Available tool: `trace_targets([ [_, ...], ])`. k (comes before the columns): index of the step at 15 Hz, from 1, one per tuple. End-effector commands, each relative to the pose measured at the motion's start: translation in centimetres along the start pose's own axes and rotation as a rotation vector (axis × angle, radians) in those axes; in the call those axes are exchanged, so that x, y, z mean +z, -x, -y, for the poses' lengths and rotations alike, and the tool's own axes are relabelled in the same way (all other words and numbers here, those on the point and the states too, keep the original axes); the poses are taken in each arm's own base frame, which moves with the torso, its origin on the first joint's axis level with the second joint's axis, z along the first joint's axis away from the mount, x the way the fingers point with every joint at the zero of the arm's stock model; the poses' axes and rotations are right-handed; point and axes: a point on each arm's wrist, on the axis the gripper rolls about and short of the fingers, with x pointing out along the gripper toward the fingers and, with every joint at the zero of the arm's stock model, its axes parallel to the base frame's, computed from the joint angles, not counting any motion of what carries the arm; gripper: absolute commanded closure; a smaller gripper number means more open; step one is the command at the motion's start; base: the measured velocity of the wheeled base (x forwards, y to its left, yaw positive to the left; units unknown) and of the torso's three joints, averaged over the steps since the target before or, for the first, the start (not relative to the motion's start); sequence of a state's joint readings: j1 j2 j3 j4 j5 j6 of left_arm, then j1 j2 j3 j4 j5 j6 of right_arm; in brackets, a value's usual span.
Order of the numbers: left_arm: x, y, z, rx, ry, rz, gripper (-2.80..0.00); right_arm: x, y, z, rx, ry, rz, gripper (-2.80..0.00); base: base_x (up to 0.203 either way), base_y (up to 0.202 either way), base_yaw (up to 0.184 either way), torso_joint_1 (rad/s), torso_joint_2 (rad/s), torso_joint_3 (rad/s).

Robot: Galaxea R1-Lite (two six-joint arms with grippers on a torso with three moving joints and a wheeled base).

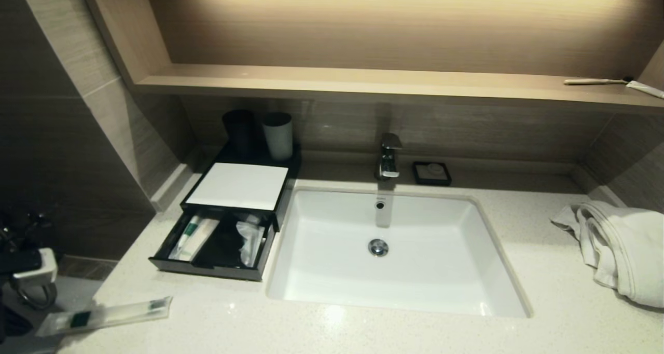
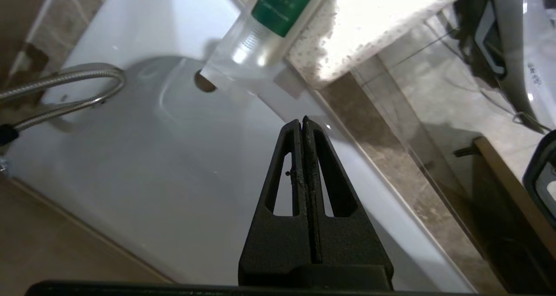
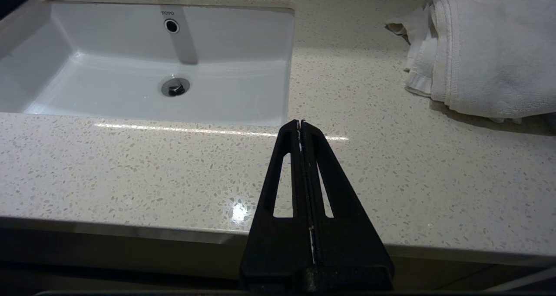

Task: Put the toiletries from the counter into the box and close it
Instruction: Pick up the bathroom toiletry

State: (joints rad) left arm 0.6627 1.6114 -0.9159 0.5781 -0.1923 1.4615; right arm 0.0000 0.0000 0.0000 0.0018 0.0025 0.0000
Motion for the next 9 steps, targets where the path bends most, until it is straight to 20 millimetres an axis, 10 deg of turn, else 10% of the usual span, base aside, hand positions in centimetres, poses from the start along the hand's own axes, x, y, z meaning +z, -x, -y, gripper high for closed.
trace_targets([
  [1, -0.7, -1.4, -1.4, -0.047, 0.018, -0.002, 0.0, 0.0, 0.0, 0.0, -0.001, 0.0, 0.0, 0.0, 0.0, 0.0, 0.0, 0.0, 0.0, 0.0],
  [9, -0.9, -3.1, -2.7, -0.088, 0.018, -0.006, 0.0, 0.0, 0.0, 0.0, 0.001, 0.0, 0.0, 0.0, 0.0, 0.0, 0.0, 0.0, 0.0, 0.0],
])
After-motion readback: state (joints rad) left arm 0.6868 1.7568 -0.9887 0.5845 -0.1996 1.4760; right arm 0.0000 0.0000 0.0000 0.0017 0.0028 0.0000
